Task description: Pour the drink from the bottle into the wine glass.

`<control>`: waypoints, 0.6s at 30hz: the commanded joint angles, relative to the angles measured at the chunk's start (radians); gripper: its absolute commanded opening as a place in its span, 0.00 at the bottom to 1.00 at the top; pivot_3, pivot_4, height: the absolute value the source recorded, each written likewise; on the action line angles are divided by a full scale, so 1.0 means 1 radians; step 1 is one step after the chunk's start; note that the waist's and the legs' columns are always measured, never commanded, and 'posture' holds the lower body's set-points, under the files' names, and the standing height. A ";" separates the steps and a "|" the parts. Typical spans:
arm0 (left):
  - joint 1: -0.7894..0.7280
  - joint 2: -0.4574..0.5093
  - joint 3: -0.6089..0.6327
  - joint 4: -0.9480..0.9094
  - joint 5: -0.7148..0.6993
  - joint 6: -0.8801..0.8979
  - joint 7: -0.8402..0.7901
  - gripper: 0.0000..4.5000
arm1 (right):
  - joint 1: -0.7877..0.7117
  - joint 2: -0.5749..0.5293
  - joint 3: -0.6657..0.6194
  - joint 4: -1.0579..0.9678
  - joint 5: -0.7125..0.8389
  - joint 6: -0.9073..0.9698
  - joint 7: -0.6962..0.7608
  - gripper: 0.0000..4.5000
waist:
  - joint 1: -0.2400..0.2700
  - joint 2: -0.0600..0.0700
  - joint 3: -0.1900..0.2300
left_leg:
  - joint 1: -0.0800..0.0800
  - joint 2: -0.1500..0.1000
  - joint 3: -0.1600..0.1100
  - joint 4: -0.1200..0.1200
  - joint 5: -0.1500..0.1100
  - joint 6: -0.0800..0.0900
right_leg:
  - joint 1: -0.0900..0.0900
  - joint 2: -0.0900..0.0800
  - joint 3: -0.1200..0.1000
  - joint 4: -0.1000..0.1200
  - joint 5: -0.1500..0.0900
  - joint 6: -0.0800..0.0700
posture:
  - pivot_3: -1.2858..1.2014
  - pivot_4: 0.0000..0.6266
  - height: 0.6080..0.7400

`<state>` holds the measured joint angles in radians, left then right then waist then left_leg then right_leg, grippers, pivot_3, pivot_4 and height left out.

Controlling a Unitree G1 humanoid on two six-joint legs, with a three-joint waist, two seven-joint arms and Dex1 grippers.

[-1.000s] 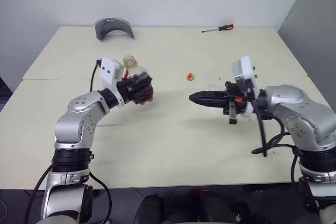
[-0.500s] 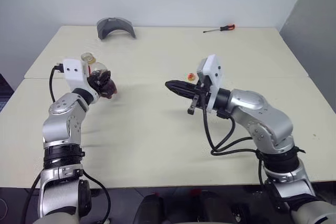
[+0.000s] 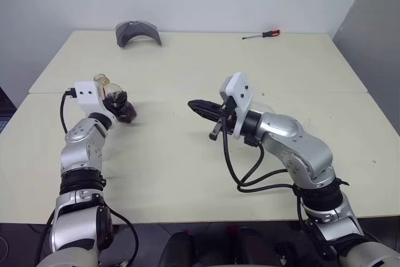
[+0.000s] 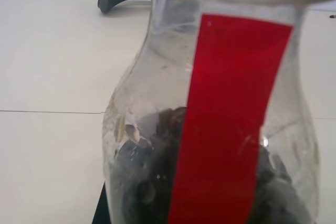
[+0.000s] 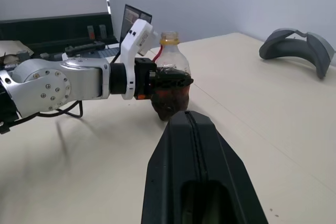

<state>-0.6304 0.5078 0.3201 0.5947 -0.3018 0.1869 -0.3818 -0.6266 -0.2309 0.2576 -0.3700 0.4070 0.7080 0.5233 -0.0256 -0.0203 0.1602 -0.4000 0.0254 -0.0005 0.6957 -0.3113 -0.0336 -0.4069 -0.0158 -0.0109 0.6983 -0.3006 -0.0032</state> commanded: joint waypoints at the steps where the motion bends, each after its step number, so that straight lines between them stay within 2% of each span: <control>1: -0.016 0.000 0.000 0.011 0.015 -0.036 0.005 0.25 | -0.008 -0.005 -0.016 -0.012 -0.002 -0.011 0.008 0.00 | 0.000 0.000 0.000 | 0.000 0.000 0.000 0.000 0.000 0.000 | 0.000 0.000 0.000 0.000 0.000 0.000 | 0.52 0.24 1.00; 9: -0.007 0.006 -0.001 0.011 0.026 -0.041 0.011 0.25 | -0.017 -0.002 -0.023 -0.007 0.005 -0.008 0.010 0.00 | 0.000 0.000 0.000 | 0.000 0.000 0.000 0.000 0.000 0.000 | 0.000 0.000 0.000 0.000 0.000 0.000 | 0.52 0.24 1.00; 11: -0.004 0.008 -0.002 0.008 0.034 -0.046 0.019 0.41 | -0.020 -0.004 -0.026 -0.002 0.005 -0.010 0.013 0.00 | -0.001 0.000 0.000 | 0.000 0.000 0.000 0.000 0.000 0.000 | 0.000 0.000 0.000 0.000 0.000 0.000 | 0.52 0.24 1.00; 12: -0.004 0.008 -0.001 0.007 0.035 -0.046 0.021 0.45 | -0.021 -0.005 -0.028 -0.001 0.005 -0.011 0.014 0.00 | -0.001 0.000 0.000 | 0.000 0.000 0.000 0.000 0.000 0.000 | 0.000 0.000 0.000 0.000 0.000 0.000 | 0.52 0.24 1.00; 18: 0.008 0.014 0.007 -0.012 0.040 -0.041 0.032 0.85 | -0.024 -0.007 -0.031 0.008 0.000 -0.020 0.018 0.00 | -0.001 0.000 0.000 | 0.000 0.000 0.000 0.000 0.000 0.000 | 0.000 0.000 0.000 0.000 0.000 0.000 | 0.52 0.24 1.00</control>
<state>-0.6222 0.5066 0.3170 0.6087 -0.2655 0.1583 -0.3567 -0.6305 -0.2376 0.2475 -0.3440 0.4068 0.7072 0.5349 -0.0268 -0.0204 0.1601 -0.3998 0.0255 -0.0004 0.6957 -0.3114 -0.0335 -0.4069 -0.0158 -0.0108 0.6984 -0.3006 -0.0032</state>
